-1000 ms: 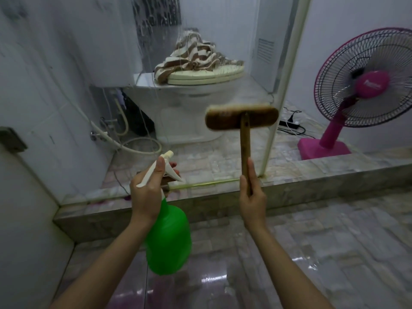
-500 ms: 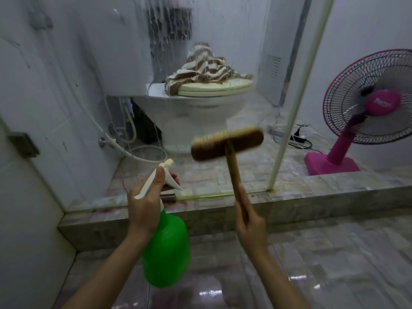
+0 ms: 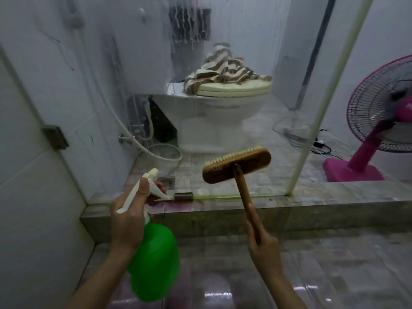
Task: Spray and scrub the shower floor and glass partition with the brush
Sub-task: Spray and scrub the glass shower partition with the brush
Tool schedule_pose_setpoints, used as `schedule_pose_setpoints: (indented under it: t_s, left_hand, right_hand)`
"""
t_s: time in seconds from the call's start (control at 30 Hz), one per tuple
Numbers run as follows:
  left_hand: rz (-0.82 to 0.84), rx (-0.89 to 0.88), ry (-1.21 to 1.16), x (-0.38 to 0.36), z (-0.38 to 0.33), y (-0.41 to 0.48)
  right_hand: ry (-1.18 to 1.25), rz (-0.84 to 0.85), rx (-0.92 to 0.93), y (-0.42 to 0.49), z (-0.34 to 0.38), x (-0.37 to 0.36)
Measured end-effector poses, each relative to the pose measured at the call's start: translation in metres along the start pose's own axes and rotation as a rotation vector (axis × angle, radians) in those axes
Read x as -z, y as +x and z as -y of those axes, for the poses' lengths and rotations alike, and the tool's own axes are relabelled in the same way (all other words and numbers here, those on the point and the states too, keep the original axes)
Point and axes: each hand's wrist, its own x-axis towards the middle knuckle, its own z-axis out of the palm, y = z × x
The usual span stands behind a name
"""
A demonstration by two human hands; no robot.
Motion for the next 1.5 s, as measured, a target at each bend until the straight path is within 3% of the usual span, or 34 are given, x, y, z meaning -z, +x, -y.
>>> schedule_pose_setpoints:
  t_s: [0.07,0.17,0.23,0.47,0.53,0.67,0.87,1.1,1.2,1.33,1.5]
  left_hand:
    - [-0.039,0.016,0.03,0.009,-0.003,0.0]
    - [-0.094,0.073,0.028,0.026,0.005,0.002]
    - [-0.109,0.086,0.024,0.039,0.015,0.003]
    - [-0.21,0.079,0.097,0.071,0.021,-0.002]
    - [-0.242,0.082,0.109,0.079,0.024,-0.005]
    - [-0.26,0.11,0.16,0.102,0.035,-0.013]
    - [-0.241,0.102,0.205,0.129,0.04,-0.016]
    - [-0.319,0.142,0.224,0.14,0.045,-0.025]
    - [-0.329,0.16,0.165,0.138,0.049,-0.03]
    - [-0.282,0.189,0.155,0.137,0.052,-0.034]
    - [-0.284,0.184,0.182,0.137,0.054,-0.037]
  right_hand:
    - [0.041,0.005,0.02,0.005,0.021,-0.009]
    - [-0.061,-0.023,0.281,0.051,0.077,-0.021]
    - [-0.101,-0.009,0.349,0.068,0.092,-0.024]
    - [-0.168,0.11,0.166,0.008,0.036,-0.009]
    - [-0.18,0.142,0.273,0.025,0.069,-0.038]
    - [-0.427,0.149,0.554,0.064,0.127,-0.097]
    - [-0.439,0.224,0.352,0.011,0.047,-0.043]
    - [-0.623,0.343,0.561,0.024,0.119,-0.169]
    - [-0.63,0.365,0.43,0.004,0.087,-0.141]
    - [-0.253,0.287,0.088,-0.046,0.034,-0.082]
    - [0.136,0.278,-0.141,-0.09,0.075,-0.152]
